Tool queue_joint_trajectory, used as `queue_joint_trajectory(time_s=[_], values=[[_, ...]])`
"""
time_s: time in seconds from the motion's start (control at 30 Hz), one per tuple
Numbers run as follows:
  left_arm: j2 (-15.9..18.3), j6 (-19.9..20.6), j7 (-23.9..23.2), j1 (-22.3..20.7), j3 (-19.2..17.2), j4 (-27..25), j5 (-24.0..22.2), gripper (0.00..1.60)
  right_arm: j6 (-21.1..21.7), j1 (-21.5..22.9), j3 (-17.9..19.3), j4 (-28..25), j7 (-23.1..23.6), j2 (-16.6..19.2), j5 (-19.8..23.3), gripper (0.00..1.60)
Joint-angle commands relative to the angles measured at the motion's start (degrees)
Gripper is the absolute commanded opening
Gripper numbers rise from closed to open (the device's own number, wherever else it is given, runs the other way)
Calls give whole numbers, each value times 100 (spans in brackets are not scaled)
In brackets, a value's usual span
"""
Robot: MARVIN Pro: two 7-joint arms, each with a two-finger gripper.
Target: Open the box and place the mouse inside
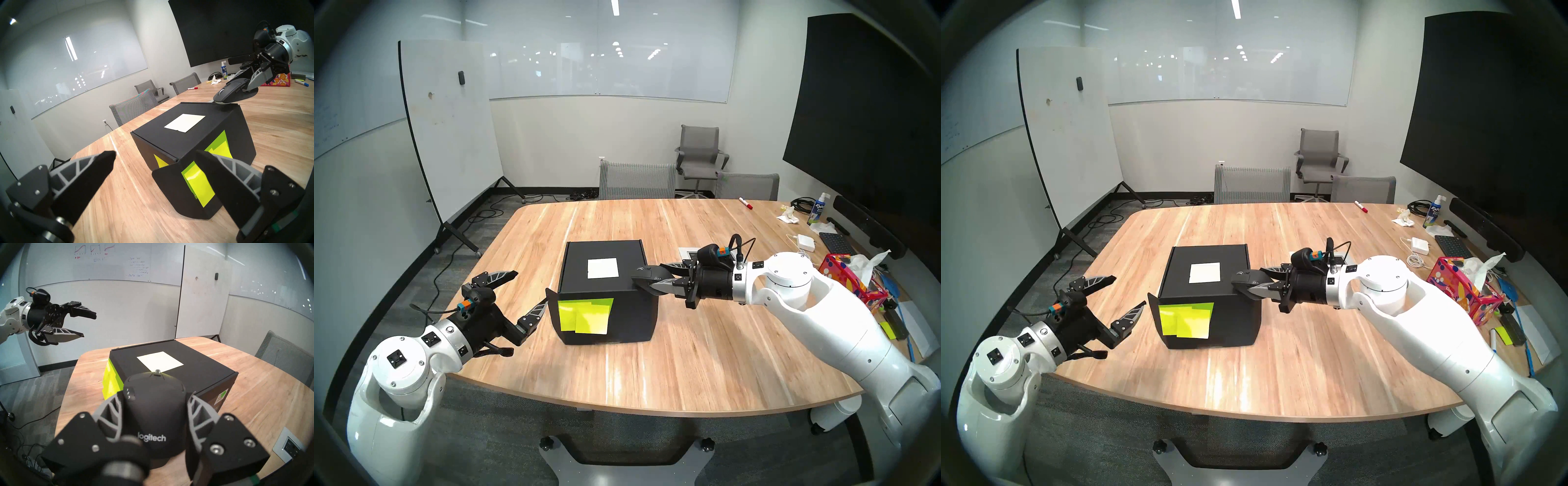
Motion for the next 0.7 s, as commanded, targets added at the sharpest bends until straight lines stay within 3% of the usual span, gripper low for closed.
queue_joint_trajectory(time_s=[0.0, 0.37, 0.67], values=[[4, -31, -4, -10, -9, -112, -2, 160, -143, -583, 311, -627, -395, 400, 180, 0], [3, -32, -3, -7, -10, -115, -1, 160, -326, -1532, 525, -1451, -1511, 1021, 448, 0], [2, -33, -2, -4, -12, -119, 0, 160, -1032, -2110, 669, -1254, -1870, 1114, 418, 0]])
